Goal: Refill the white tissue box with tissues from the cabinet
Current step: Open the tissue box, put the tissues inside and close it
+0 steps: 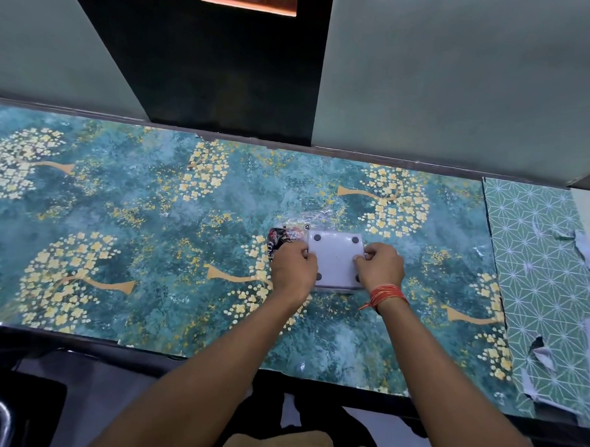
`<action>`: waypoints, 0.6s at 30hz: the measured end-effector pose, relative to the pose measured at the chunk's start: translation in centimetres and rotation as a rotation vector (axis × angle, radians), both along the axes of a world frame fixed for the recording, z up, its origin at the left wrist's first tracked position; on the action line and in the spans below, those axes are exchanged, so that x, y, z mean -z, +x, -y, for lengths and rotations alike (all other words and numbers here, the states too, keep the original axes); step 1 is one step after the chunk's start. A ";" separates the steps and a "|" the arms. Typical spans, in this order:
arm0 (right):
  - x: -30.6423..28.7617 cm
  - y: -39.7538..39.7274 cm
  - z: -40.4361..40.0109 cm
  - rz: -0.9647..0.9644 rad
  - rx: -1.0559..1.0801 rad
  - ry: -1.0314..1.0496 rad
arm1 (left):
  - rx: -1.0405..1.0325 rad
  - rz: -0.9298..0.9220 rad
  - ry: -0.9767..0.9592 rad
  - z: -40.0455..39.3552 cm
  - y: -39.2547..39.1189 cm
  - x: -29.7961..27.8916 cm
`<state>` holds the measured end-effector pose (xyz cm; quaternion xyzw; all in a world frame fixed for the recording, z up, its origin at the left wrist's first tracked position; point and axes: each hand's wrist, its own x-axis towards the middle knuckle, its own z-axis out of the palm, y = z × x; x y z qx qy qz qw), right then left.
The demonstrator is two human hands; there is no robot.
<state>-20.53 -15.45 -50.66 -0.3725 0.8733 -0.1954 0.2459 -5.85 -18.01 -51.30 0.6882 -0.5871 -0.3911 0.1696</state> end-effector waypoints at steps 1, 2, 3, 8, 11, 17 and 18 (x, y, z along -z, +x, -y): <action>0.1 -0.1 -0.1 0.006 0.001 0.005 | 0.016 0.008 0.007 0.0 0.0 0.2; 0.2 -0.1 -0.2 0.009 0.001 0.011 | 0.032 0.019 0.017 0.0 0.0 0.3; 0.3 -0.1 -0.3 0.017 0.003 0.025 | 0.046 0.032 0.016 -0.1 0.0 0.4; 0.4 -0.7 0.1 0.104 0.007 0.123 | 0.060 0.047 0.004 -0.4 0.2 0.5; 0.7 -1.6 -0.1 0.253 0.080 0.135 | -0.053 -0.061 0.135 -0.1 0.3 0.6; 0.2 -2.8 -0.1 0.660 0.096 0.208 | -0.247 -0.464 0.879 3.0 0.0 -2.3; 0.0 -2.8 -0.1 0.666 0.065 0.208 | -0.298 -0.529 0.956 3.5 0.0 -2.8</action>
